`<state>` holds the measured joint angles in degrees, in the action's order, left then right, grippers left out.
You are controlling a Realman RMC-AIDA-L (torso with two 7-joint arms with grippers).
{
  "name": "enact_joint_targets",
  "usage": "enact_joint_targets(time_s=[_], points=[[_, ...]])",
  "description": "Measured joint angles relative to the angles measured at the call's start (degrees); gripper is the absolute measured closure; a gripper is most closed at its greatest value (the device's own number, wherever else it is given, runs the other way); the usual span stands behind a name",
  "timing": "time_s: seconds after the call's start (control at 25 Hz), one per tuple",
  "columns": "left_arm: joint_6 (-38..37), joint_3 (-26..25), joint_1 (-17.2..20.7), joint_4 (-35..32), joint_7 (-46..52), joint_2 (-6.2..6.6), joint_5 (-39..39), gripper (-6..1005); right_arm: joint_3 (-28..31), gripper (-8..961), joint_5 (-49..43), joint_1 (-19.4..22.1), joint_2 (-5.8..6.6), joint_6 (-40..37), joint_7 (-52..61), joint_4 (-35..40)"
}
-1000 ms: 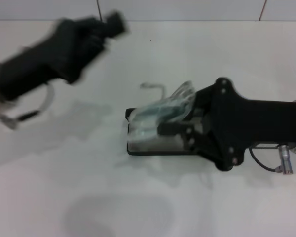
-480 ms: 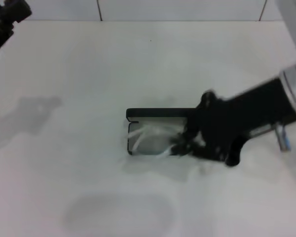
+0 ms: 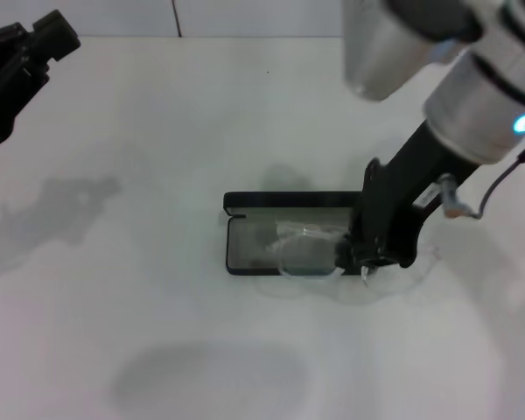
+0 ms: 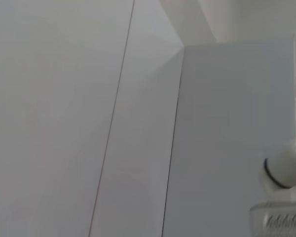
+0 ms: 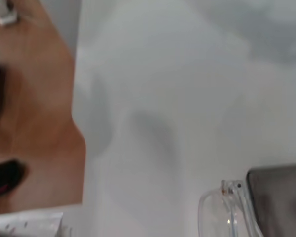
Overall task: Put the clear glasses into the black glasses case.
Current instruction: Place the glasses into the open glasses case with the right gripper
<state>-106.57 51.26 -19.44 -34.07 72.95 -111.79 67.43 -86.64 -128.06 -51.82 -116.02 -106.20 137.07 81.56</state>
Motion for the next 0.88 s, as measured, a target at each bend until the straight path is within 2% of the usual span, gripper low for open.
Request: enact_joint_targets(time_s=[0.12, 0.36, 0.88], points=[[0.00, -0.02, 0.21, 0.00, -0.01, -0.18, 0.03, 931, -4.56, 868, -2.09, -1.82, -0.01, 4.02, -0.34, -4.68], [0.06, -0.10, 0.13, 0.05, -0.01, -0.13, 0.03, 930, -11.86, 868, -3.60, -2.63, -0.06, 10.20, -0.64, -6.68], [0.94, -0.11, -0.89, 0.08, 0.06, -0.27, 1.02, 929, -17.22, 868, -6.01, -4.21, -0.17, 18.52, -1.67, -11.41]])
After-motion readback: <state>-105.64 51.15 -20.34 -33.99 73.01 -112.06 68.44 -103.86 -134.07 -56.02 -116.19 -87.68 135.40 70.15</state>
